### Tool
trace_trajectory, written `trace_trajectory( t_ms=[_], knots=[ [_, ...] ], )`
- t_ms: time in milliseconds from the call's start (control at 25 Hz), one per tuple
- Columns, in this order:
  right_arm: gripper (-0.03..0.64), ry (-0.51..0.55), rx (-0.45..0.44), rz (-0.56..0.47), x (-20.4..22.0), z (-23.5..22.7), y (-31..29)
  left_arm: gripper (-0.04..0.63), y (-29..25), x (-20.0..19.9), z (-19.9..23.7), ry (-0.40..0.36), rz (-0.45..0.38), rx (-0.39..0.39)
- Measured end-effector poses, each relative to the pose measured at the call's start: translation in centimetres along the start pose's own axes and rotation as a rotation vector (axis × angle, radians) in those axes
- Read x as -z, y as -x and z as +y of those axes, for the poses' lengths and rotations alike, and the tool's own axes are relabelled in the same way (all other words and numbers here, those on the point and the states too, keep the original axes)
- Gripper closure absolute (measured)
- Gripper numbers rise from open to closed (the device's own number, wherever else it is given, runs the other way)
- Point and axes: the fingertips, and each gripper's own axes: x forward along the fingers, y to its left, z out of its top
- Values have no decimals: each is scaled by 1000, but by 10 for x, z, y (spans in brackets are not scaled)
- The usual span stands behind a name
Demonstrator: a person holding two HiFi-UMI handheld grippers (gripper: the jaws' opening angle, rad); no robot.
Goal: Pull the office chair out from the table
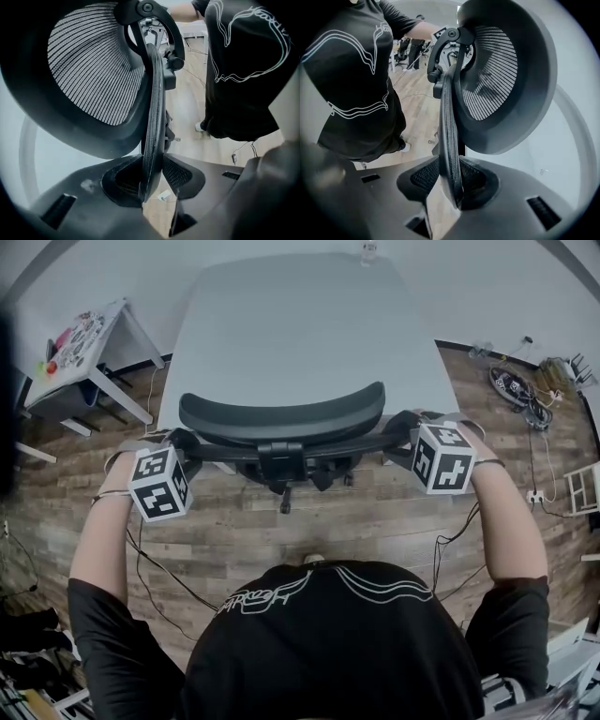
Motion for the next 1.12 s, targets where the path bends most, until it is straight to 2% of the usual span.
trace_trajectory(
  t_ms=[320, 480, 640, 1120],
  knots=[
    [477, 26, -16, 111, 0, 10, -3, 474, -3, 2, -8, -50, -10, -14],
    [477, 12, -3, 154, -11, 37, -6, 480, 1, 13, -35, -73, 21, 7],
    [476, -13, -2, 177, -18, 59, -5, 482, 2, 19, -55, -89, 43, 17],
    [475, -93, -6, 209, -42, 103, 20, 480, 34, 26, -85, -110, 10, 27]
  ],
)
